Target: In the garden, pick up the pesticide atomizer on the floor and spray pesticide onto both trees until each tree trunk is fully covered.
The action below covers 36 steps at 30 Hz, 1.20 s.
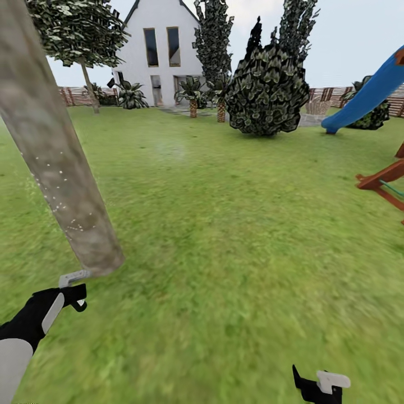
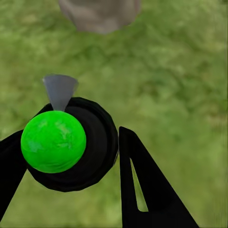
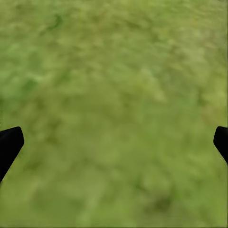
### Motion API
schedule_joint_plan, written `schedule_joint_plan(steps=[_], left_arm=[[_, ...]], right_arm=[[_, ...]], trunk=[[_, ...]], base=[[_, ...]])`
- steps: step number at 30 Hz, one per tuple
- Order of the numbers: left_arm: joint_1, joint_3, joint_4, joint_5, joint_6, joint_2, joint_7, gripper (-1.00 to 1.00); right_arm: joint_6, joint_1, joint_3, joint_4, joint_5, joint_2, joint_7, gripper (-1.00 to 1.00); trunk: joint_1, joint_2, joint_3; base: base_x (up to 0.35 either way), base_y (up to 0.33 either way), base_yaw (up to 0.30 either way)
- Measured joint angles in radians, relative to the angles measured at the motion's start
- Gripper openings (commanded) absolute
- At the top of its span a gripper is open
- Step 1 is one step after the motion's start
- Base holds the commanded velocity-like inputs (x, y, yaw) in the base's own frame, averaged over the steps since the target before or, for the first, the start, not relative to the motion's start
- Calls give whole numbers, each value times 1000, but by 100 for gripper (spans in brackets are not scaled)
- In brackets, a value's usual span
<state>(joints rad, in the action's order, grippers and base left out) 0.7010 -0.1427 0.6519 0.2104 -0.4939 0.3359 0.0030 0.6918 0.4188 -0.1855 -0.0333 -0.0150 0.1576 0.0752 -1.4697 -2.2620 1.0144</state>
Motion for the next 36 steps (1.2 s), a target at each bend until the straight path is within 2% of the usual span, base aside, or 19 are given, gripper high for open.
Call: schedule_joint_plan(steps=[11,16,28,36], left_arm=[[0,0,0,1,0,-1,0,-100],[0,1,0,0,0,-27,0,-100],[0,2,0,-2,0,-34,0,-100],[0,2,0,-2,0,-34,0,-100]], right_arm=[[0,0,0,1,1,-1,0,100],[0,0,0,1,1,-1,0,100],[0,0,0,1,1,-1,0,100],[0,0,0,1,1,-3,0,100]], trunk=[[0,0,0],[0,0,0],[0,0,0],[0,0,0]], base=[[241,-185,276],[241,-184,265],[237,-185,29],[164,-232,254]])
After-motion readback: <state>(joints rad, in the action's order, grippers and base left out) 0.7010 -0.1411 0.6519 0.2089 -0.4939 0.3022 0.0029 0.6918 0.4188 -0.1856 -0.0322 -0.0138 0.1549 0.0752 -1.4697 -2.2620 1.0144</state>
